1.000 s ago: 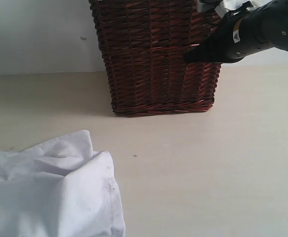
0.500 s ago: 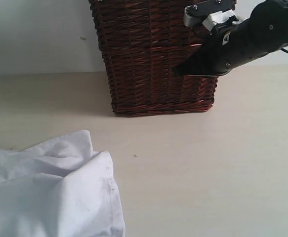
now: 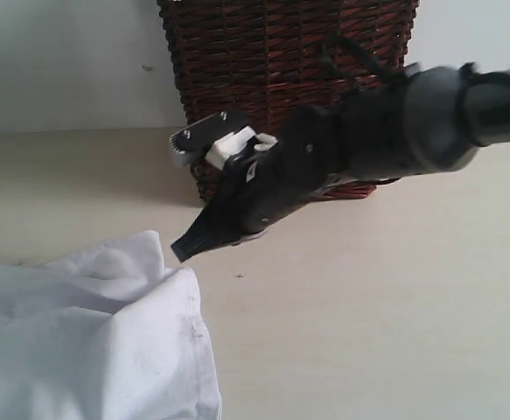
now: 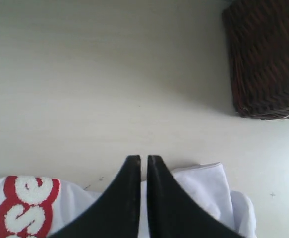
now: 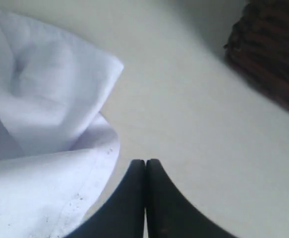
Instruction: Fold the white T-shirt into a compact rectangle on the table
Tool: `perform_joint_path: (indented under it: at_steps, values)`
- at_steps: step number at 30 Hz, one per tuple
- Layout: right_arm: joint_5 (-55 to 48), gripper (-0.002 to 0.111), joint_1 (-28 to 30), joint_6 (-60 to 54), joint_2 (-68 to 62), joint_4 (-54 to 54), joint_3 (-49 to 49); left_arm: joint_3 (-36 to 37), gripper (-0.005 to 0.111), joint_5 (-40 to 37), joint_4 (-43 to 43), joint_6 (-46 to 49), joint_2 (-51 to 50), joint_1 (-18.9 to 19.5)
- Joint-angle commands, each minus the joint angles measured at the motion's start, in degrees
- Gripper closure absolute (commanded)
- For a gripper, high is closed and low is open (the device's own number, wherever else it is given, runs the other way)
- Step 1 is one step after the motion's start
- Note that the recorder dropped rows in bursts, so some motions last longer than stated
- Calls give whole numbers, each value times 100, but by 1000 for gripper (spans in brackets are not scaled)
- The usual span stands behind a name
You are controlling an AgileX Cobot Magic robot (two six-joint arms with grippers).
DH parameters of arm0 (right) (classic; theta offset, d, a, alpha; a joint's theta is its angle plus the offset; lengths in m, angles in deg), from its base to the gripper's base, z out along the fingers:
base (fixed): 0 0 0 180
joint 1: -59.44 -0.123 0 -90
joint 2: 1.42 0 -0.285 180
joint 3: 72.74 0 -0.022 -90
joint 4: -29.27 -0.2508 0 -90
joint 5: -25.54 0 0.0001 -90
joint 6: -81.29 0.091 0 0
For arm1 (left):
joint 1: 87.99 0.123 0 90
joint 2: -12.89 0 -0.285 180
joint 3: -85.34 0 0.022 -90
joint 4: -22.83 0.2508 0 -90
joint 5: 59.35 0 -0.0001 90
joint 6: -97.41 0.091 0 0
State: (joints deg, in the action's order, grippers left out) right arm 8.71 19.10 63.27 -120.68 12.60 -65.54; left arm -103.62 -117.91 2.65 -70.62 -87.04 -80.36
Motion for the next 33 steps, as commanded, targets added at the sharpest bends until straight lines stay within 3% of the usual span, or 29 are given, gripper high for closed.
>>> perform_joint_path:
  at_steps: [1, 7, 14, 20, 23, 33]
  values:
    - [-383, 108, -203, -168, -461, -250, -619, 365, 107, 538, -118, 158, -34, -25]
    - [-625, 108, -560, -484, -1141, -518, -1570, 645, 107, 820, -142, 257, -34, -25]
    - [-1213, 108, -548, -147, -2125, -351, -2720, 755, 107, 842, -154, 257, -34, -25]
    - [-1923, 108, -408, 1619, -2629, 1901, -3508, 755, 107, 638, -292, 322, -34, -25]
    - [-2141, 108, -232, 1966, -2715, 2351, -3733, 846, 107, 482, -645, 741, -34, -25]
    - [-2356, 108, 106, 1572, -2592, 2028, -3836, 1402, 107, 147, -937, 1334, 16, -318]
